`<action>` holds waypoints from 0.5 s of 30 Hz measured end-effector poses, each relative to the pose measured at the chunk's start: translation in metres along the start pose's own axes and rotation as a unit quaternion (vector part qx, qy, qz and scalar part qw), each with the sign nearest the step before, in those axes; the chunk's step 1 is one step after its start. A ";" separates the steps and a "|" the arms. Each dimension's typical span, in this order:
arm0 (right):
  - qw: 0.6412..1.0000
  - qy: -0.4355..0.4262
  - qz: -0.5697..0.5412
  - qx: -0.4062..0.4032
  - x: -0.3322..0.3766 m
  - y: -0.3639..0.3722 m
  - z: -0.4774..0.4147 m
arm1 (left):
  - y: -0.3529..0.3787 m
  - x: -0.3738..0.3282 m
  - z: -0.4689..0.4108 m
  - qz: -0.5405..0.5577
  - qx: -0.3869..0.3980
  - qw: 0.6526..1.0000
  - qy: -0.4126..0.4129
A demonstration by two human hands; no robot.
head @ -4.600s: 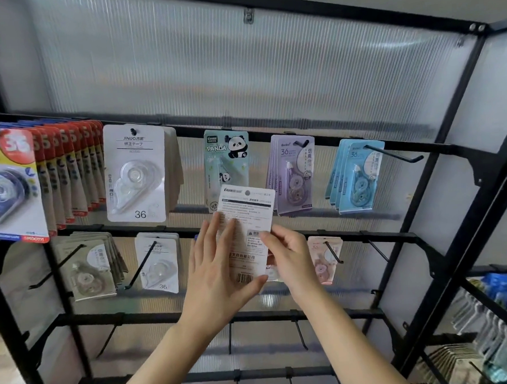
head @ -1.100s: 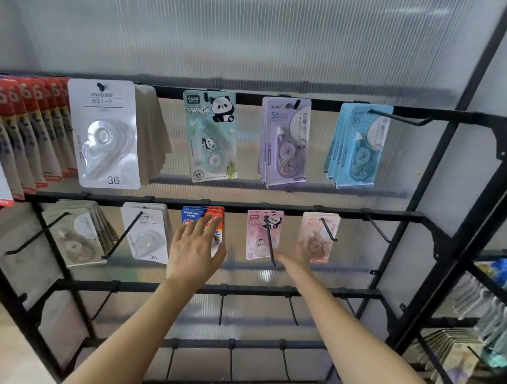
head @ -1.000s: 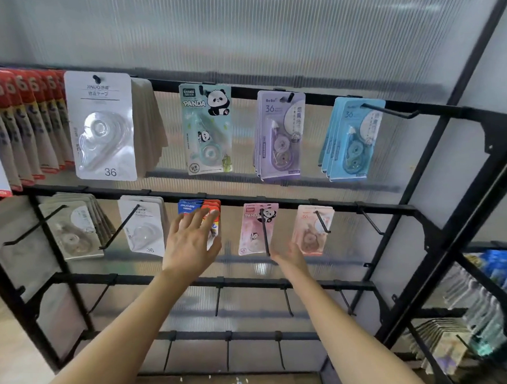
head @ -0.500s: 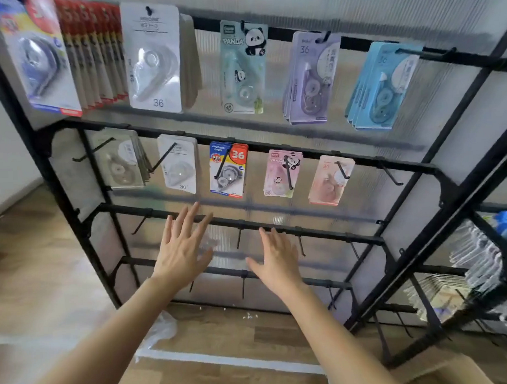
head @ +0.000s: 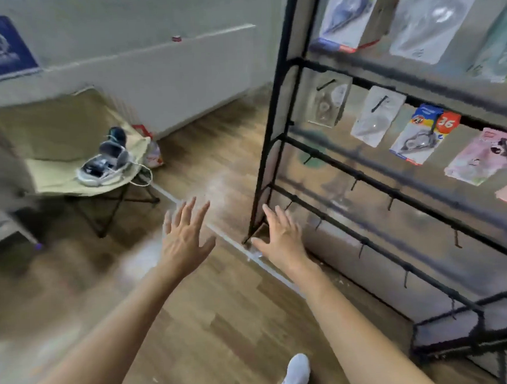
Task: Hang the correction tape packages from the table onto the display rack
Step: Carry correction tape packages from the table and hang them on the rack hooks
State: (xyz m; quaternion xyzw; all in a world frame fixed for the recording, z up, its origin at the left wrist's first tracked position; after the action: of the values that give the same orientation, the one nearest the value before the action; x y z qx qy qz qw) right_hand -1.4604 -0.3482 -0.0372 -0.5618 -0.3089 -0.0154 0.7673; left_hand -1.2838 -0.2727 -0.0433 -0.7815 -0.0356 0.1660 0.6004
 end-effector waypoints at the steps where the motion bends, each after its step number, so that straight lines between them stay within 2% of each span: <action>1: 1.000 -0.020 0.003 0.012 0.025 0.017 0.001 | -0.009 0.027 0.018 -0.008 -0.002 1.000 -0.025; 6: 0.988 -0.132 0.013 0.081 0.159 0.097 0.011 | -0.062 0.160 0.103 -0.038 -0.026 0.984 -0.170; 11: 0.957 -0.243 -0.009 0.160 0.287 0.172 0.027 | -0.108 0.271 0.179 -0.063 -0.067 0.949 -0.302; 15: 0.933 -0.306 0.001 0.188 0.375 0.224 0.028 | -0.131 0.347 0.222 -0.077 -0.085 0.919 -0.378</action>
State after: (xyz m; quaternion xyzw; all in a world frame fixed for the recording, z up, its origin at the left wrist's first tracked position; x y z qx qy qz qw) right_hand -1.0870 -0.1196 -0.0391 -0.3848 -0.5249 0.2165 0.7277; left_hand -1.0055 0.0576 -0.0439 -0.7034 -0.3335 0.3988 0.4848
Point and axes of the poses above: each hand's wrist, its own z-axis away from the middle knuckle, its own y-axis out of the palm, x = y × z, the point moved 7 cm from there along -z, towards the middle knuckle, and after that the axes turned 7 degrees about -z, right-handed, at the moved point
